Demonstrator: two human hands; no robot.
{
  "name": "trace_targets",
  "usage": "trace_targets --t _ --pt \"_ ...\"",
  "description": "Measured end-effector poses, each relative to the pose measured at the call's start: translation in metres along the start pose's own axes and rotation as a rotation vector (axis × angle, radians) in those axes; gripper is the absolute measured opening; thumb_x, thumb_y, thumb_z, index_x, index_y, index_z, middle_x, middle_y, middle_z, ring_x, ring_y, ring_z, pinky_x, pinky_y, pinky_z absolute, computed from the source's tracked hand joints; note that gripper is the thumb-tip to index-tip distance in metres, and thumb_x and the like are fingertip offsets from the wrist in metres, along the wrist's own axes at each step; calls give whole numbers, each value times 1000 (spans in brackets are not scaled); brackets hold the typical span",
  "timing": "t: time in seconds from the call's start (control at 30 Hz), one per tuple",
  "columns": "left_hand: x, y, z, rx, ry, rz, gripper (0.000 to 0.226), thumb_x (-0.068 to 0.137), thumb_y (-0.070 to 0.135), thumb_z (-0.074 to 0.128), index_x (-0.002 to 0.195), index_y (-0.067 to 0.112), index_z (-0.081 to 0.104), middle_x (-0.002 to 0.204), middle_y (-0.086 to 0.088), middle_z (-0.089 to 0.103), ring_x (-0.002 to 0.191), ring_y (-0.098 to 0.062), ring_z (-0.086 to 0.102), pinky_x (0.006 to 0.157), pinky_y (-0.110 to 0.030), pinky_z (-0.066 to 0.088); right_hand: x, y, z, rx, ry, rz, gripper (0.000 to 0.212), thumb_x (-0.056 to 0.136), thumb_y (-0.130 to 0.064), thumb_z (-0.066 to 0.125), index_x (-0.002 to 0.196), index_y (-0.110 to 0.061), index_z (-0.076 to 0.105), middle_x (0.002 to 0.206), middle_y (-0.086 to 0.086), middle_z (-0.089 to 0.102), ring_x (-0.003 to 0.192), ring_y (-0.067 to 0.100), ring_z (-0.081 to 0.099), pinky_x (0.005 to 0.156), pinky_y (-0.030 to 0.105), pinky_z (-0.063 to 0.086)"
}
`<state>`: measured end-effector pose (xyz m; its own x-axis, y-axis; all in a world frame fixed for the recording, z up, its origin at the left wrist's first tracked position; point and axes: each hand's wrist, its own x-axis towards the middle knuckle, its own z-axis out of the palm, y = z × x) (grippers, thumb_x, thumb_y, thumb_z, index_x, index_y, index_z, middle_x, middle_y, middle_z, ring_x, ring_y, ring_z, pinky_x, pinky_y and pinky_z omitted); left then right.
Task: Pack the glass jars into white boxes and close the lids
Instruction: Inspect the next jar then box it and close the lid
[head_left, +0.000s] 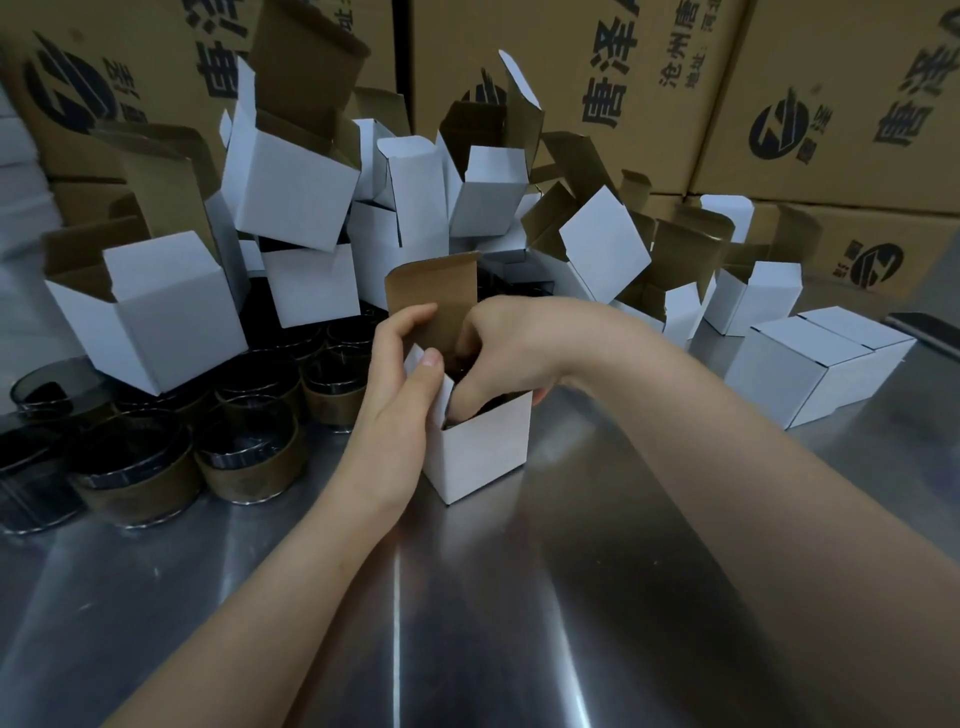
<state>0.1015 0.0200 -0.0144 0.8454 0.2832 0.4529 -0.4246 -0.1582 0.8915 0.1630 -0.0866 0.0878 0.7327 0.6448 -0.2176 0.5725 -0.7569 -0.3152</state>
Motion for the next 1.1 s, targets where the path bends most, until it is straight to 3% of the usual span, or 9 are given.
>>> trace_targets --t 0.1,0.2,0.33,0.5,0.63,0.73,0.93,1.03,1.1 --pt "1 -1 -2 -29 0 4 35 88 27 47 121 40 47 121 23 55 117 9 50 94 -10 40 -9 13 -4 230 174 -78 41 80 -29 76 116 -22 57 100 -6 57 91 14 61 72 28 58" --pt "1 -3 -3 -24 4 -6 39 83 17 54 115 39 51 116 22 59 117 -1 53 99 -26 44 -14 25 1 442 299 -157 31 84 -13 67 112 -25 59 99 -4 64 92 14 65 80 33 59" --pt "1 -2 -3 -39 43 -13 43 76 6 60 107 35 53 118 -4 59 112 -21 57 99 -43 48 -14 33 18 496 346 -202 21 89 -9 60 101 -26 63 87 -6 74 88 11 69 86 34 58" --pt "4 -6 -1 -122 145 -18 55 80 -19 59 99 26 34 103 -2 62 91 -12 62 77 -30 51 -10 41 33 559 444 -250 19 88 -10 58 100 -24 52 82 -10 74 88 10 69 88 37 56" --pt "4 -5 -3 -134 141 -20 65 85 -18 57 120 33 38 107 1 71 98 -8 67 79 -20 53 -4 45 42 752 520 -267 29 97 -27 57 119 -26 38 81 -8 75 83 10 71 85 36 58" --pt "4 -3 -4 -82 102 10 47 86 -14 59 111 26 57 101 9 71 98 -7 67 79 -18 51 -6 46 46 775 581 -330 23 101 -31 51 123 -25 51 83 -4 74 84 11 72 77 26 58" --pt "3 -3 -7 -77 63 -25 25 84 3 65 102 21 61 101 0 67 102 -16 63 89 -30 50 -16 59 46 896 498 -413 21 96 -15 60 114 -16 70 93 -4 76 91 13 72 81 23 57" --pt "2 -3 -9 -130 -9 -99 29 72 14 60 100 23 62 107 -9 63 107 -29 59 88 -38 47 -17 63 44 837 477 -409 19 91 -14 67 106 -24 72 98 -5 75 94 12 71 86 25 57" --pt "1 -3 -13 -163 -90 -109 34 68 21 62 102 25 61 102 -4 63 99 -22 60 81 -29 48 -17 64 43 794 473 -400 21 87 -15 71 103 -29 71 97 -9 74 95 9 69 83 21 56"
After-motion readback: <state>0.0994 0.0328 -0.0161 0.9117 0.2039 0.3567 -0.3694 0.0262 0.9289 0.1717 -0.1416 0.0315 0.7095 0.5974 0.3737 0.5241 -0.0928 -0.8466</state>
